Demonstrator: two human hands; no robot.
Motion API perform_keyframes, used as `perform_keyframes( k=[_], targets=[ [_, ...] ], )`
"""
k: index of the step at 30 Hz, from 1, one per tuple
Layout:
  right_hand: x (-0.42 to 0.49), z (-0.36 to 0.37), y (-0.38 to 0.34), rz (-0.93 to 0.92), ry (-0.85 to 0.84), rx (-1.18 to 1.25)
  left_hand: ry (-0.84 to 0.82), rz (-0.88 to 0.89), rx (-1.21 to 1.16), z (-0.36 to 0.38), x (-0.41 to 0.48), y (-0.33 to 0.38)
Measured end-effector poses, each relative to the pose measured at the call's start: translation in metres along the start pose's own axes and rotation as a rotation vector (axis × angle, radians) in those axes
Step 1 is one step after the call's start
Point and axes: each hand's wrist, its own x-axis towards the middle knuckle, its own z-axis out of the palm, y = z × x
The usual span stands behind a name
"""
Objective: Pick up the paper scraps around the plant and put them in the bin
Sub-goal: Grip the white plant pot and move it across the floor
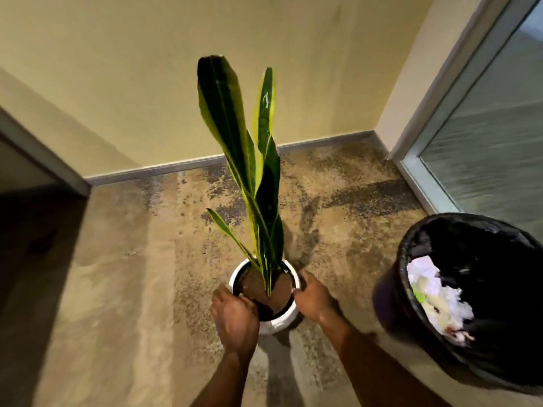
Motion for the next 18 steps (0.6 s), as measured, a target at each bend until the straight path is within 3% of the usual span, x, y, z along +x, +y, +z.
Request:
perform_keyframes(
  k=[5,10,18],
  targets=[
    [0.015,0.034,0.008,0.076,0.039,0.144,-0.161,0.053,-0.079,0.013,0.027,-0.032],
    [0.027,0.035,0.011,0.124,-0.029,0.348,-0.161,0.003,-0.105,0.017,0.033,-0.038],
    [0.037,0.024,0.005,0.187,-0.183,0.376,-0.160,-0.027,-0.118,0.023,0.033,-0.034]
  ],
)
